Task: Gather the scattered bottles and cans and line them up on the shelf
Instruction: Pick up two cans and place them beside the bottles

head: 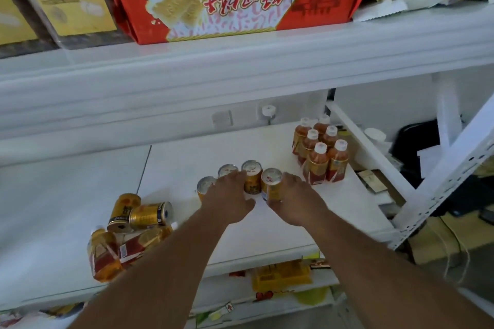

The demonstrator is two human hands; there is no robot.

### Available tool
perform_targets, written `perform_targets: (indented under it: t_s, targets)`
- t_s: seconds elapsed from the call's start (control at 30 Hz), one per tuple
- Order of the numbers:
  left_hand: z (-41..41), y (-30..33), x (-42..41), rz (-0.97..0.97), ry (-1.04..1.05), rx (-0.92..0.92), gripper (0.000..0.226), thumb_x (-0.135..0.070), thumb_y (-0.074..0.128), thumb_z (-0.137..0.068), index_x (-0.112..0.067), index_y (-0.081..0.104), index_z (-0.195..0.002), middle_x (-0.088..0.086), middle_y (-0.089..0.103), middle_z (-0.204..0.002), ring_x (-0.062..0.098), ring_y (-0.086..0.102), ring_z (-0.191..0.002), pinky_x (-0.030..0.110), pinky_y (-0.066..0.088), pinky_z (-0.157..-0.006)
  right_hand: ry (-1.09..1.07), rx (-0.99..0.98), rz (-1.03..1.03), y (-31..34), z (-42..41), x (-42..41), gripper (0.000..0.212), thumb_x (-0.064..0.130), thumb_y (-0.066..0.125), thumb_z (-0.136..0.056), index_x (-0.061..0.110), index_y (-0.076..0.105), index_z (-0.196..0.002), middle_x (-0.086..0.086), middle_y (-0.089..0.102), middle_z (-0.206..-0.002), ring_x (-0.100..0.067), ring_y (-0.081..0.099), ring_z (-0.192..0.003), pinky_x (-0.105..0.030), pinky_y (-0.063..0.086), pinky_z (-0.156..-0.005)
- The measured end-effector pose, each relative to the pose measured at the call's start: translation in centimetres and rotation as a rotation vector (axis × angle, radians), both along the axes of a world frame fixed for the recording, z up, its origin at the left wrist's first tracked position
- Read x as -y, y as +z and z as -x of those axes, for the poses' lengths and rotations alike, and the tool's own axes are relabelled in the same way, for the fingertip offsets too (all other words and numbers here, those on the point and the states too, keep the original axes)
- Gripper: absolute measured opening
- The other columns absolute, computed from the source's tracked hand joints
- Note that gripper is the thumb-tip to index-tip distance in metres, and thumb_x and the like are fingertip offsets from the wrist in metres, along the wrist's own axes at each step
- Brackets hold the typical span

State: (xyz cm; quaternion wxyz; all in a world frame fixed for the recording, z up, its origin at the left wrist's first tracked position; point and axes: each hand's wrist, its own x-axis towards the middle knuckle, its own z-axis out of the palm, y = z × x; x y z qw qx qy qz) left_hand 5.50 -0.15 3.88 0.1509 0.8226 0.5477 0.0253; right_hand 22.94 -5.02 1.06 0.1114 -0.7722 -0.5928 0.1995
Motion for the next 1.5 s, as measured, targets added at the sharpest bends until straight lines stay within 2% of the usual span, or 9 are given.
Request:
perform_targets:
  t_s: [0.2,0.3,0.47,0.77,0.93,1.03,1.2,1.37,1.5]
  targets:
    - [-1.2,-0.9,-5.3,0.018,-0.051,-0.009,0.096,-0.045,0.074,-0.077,-0.017,0.026,-0.155,0.005,0.038,-0.155,0.027,0.039,-0.14,0.045,0.037,-0.111,-0.093,-0.19,-0.029,-2.4,-0.7,-3.2,0.097,0.062,0.077,-0.066,0.013,0.041,-0.141,-0.009,0.058,-0.133,-0.029,0.059,-0.119,-0.042,0.052,-0.096]
    - [-1.8,-1.4,-7.3,0.032,-0.084,-0.026,0.103,-0.047,0.08,-0.074,-0.017,0.024,-0.155,0.006,0.036,-0.156,0.026,0.037,-0.141,0.041,0.035,-0.113,-0.128,-0.286,-0.041,-3.4,-0.8,-4.2,0.103,0.053,0.084,-0.064,0.01,0.038,-0.147,-0.01,0.057,-0.137,-0.027,0.058,-0.122,-0.041,0.051,-0.099]
    - [-3.0,-1.9,-9.3,0.09,-0.117,-0.063,0.103,-0.054,0.079,-0.071,-0.023,0.028,-0.154,0.004,0.04,-0.155,0.025,0.042,-0.138,0.036,0.035,-0.109,-0.115,-0.388,-0.074,-3.6,-1.5,-4.9,0.08,0.038,0.086,-0.069,0.011,0.047,-0.134,-0.004,0.063,-0.124,-0.019,0.062,-0.104,-0.033,0.051,-0.085]
    - [-3.5,-2.1,-10.7,0.127,-0.14,-0.118,0.071,-0.052,0.073,-0.07,-0.027,0.047,-0.132,-0.002,0.063,-0.119,0.025,0.06,-0.107,0.038,0.048,-0.091,-0.035,-0.468,-0.158,-4.9,-2.5,-5.1,0.056,0.029,0.087,-0.074,0.019,0.058,-0.12,0.004,0.067,-0.108,-0.015,0.064,-0.095,-0.022,0.05,-0.077]
    - [-3.3,-2.3,-10.7,0.115,-0.128,0.024,0.058,-0.058,0.07,-0.058,-0.032,0.058,-0.108,-0.01,0.065,-0.1,0.018,0.063,-0.091,0.035,0.051,-0.079,-0.054,-0.495,-0.244,-4.9,-2.7,-4.7,0.054,0.028,0.089,-0.073,0.022,0.058,-0.117,0.007,0.065,-0.106,-0.012,0.061,-0.094,-0.018,0.044,-0.073]
    - [-3.3,-1.4,-9.9,0.108,-0.098,0.15,0.037,-0.039,0.081,-0.063,-0.026,0.059,-0.09,-0.009,0.062,-0.085,0.016,0.062,-0.078,0.028,0.048,-0.066,-0.093,-0.522,-0.285,-3.5,-3.2,-4.3,0.055,0.026,0.088,-0.073,0.022,0.058,-0.118,0.009,0.064,-0.105,-0.011,0.061,-0.095,-0.022,0.047,-0.075]
    - [-3.3,1.5,-8.3,0.105,-0.108,0.368,0.041,-0.014,0.081,-0.071,-0.025,0.053,-0.099,-0.008,0.052,-0.085,0.01,0.051,-0.074,0.014,0.038,-0.062,-0.16,-0.597,-0.38,-0.5,-4.1,-3.5,0.049,0.023,0.086,-0.074,0.025,0.062,-0.116,0.011,0.068,-0.108,-0.007,0.064,-0.099,-0.027,0.052,-0.084]
    - [-3.0,2.3,-6.9,0.124,-0.074,0.429,0.083,-0.024,0.086,-0.07,-0.021,0.047,-0.143,-0.004,0.048,-0.124,0.009,0.049,-0.107,0.021,0.037,-0.088,-0.156,-0.599,-0.43,1.9,-3.9,-2.0,0.054,0.019,0.086,-0.076,0.028,0.059,-0.121,0.014,0.065,-0.11,-0.008,0.062,-0.105,-0.023,0.048,-0.091]
    - [-2.7,2.4,-4.8,0.151,-0.017,0.513,0.095,-0.028,0.09,-0.065,-0.025,0.038,-0.144,-0.01,0.051,-0.124,0.009,0.055,-0.106,0.023,0.043,-0.087,-0.132,-0.575,-0.449,3.1,-3.5,-0.6,0.051,0.019,0.087,-0.076,0.031,0.055,-0.114,0.017,0.062,-0.104,-0.007,0.06,-0.102,-0.023,0.047,-0.087]
